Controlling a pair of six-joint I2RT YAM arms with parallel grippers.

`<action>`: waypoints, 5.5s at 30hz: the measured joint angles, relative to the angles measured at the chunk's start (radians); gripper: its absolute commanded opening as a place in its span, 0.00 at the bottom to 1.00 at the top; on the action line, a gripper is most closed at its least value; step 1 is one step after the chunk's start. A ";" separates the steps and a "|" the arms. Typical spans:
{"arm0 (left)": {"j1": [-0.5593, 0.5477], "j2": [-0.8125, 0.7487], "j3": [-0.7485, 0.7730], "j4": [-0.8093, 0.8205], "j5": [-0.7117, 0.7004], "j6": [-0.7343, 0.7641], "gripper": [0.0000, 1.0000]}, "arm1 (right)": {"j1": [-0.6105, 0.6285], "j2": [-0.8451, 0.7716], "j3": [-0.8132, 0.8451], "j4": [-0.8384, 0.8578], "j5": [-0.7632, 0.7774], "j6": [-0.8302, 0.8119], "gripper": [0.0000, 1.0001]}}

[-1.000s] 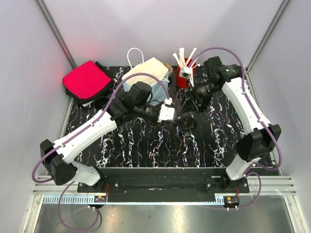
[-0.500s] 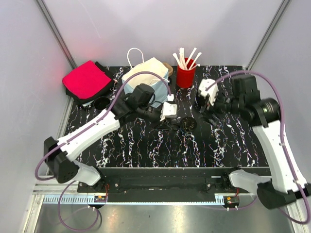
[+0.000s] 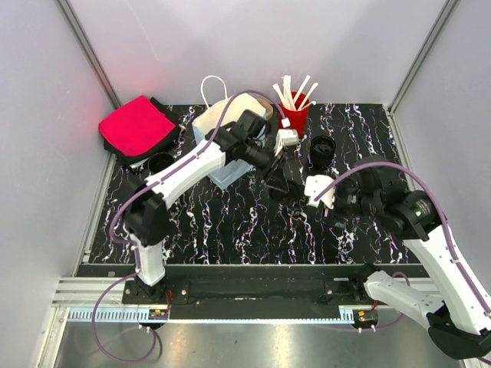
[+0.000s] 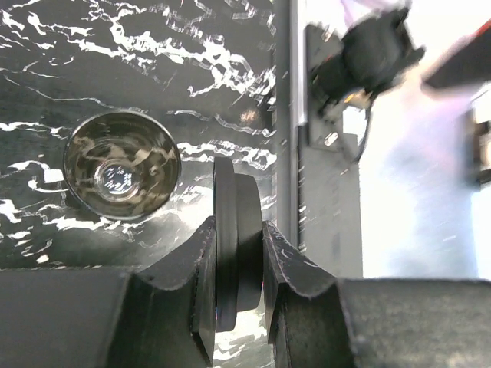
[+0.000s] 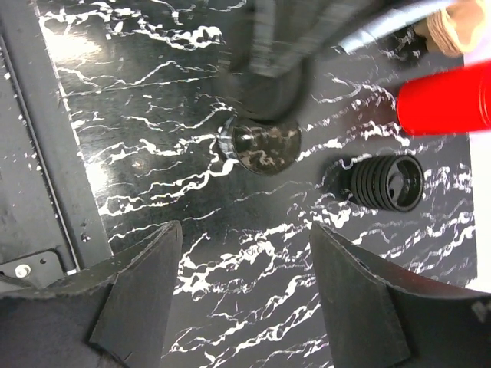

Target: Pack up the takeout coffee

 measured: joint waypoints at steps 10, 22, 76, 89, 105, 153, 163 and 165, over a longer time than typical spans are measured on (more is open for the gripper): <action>0.064 0.157 0.152 0.000 0.184 -0.246 0.00 | 0.180 0.036 -0.079 0.094 0.117 -0.035 0.66; 0.037 0.156 0.095 0.084 0.243 -0.388 0.00 | 0.331 0.129 -0.079 0.163 0.209 -0.065 0.61; 0.039 0.141 0.071 0.148 0.267 -0.426 0.73 | 0.395 0.141 -0.207 0.280 0.352 -0.085 0.00; 0.096 0.035 0.227 -0.016 0.105 -0.226 0.99 | 0.329 0.031 -0.036 0.134 0.232 -0.011 0.00; -0.052 -0.274 -0.189 0.287 -0.307 -0.179 0.99 | 0.070 0.008 -0.050 0.118 0.182 0.050 0.00; 0.072 -0.075 -0.652 1.033 -0.328 -0.590 0.89 | -0.051 0.488 -0.165 0.355 -0.059 0.089 0.00; 0.071 -0.059 -0.655 1.059 -0.328 -0.607 0.85 | -0.051 0.488 -0.166 0.354 -0.066 0.096 0.00; 0.069 -0.057 -0.658 1.063 -0.328 -0.607 0.84 | -0.051 0.488 -0.166 0.351 -0.068 0.097 0.00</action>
